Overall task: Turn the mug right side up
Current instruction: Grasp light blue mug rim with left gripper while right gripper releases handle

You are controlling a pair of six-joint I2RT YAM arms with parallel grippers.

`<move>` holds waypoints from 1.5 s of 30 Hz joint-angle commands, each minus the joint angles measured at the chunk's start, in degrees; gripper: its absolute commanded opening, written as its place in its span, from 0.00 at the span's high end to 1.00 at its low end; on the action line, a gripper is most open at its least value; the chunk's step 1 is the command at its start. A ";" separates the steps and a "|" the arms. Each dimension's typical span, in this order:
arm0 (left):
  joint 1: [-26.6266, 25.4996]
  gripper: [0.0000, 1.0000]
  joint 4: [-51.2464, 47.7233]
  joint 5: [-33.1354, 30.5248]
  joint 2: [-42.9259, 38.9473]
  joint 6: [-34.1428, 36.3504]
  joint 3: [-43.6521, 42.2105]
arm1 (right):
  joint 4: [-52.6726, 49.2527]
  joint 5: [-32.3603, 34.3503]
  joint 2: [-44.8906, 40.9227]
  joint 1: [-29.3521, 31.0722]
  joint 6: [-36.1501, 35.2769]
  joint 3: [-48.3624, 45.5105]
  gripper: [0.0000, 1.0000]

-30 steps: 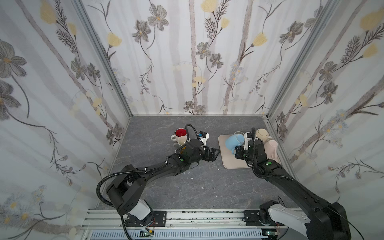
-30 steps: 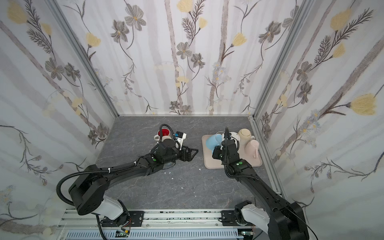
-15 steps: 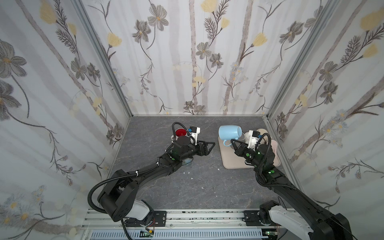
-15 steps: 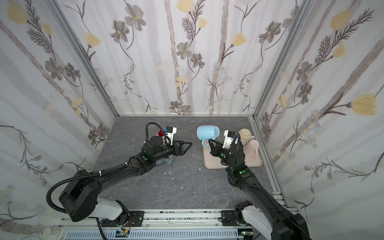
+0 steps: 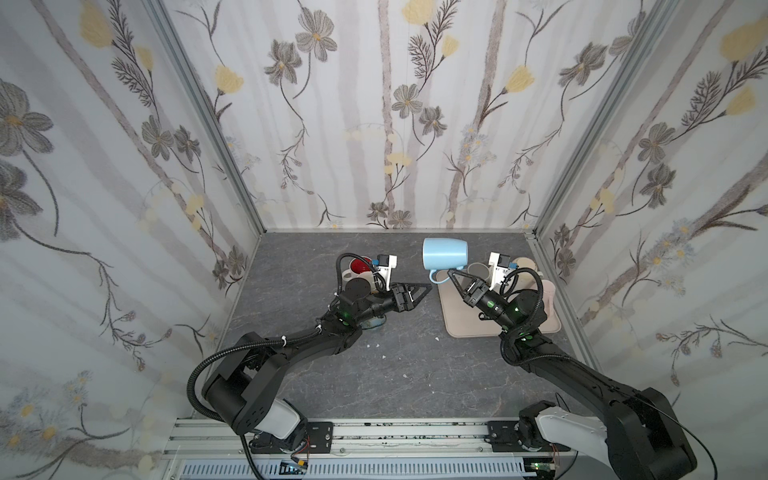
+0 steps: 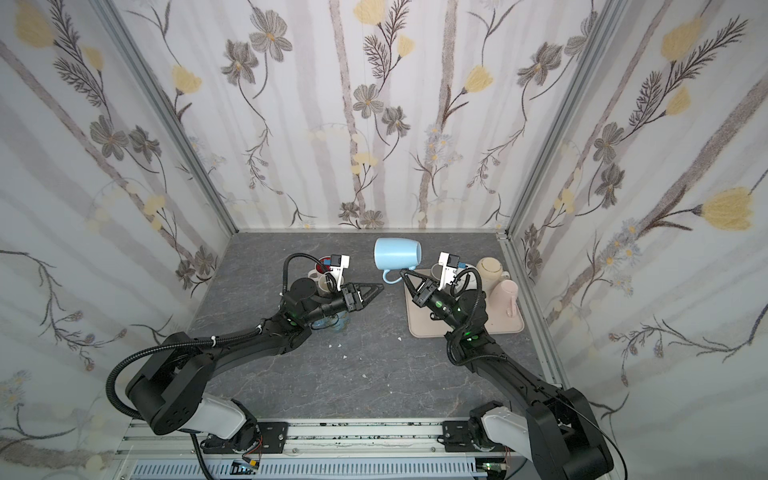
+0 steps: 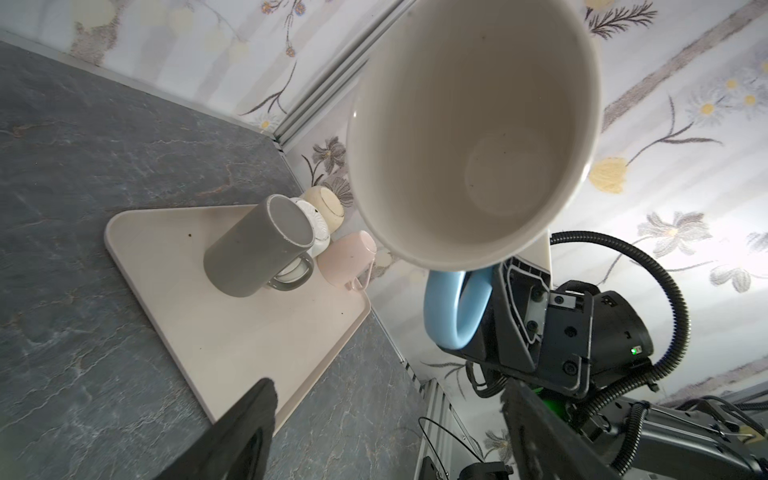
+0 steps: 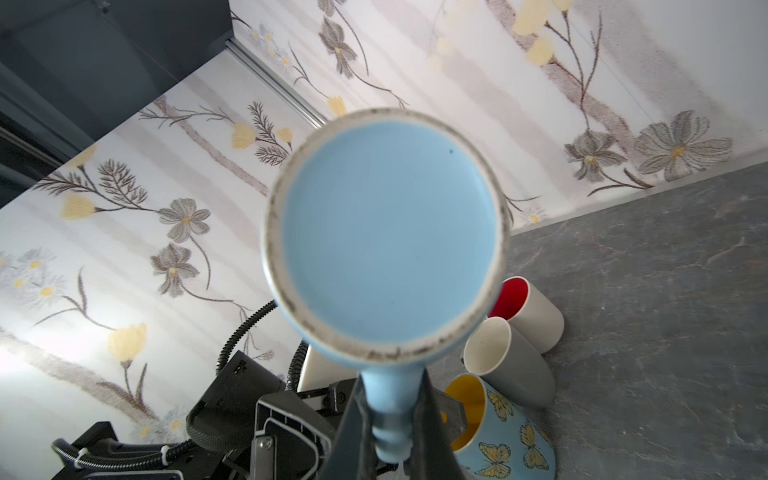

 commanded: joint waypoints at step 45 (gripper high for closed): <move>1.83 1.00 -46.11 -2.09 -1.97 39.82 29.04 | -24.72 9.91 -12.47 1.46 -26.26 6.69 0.31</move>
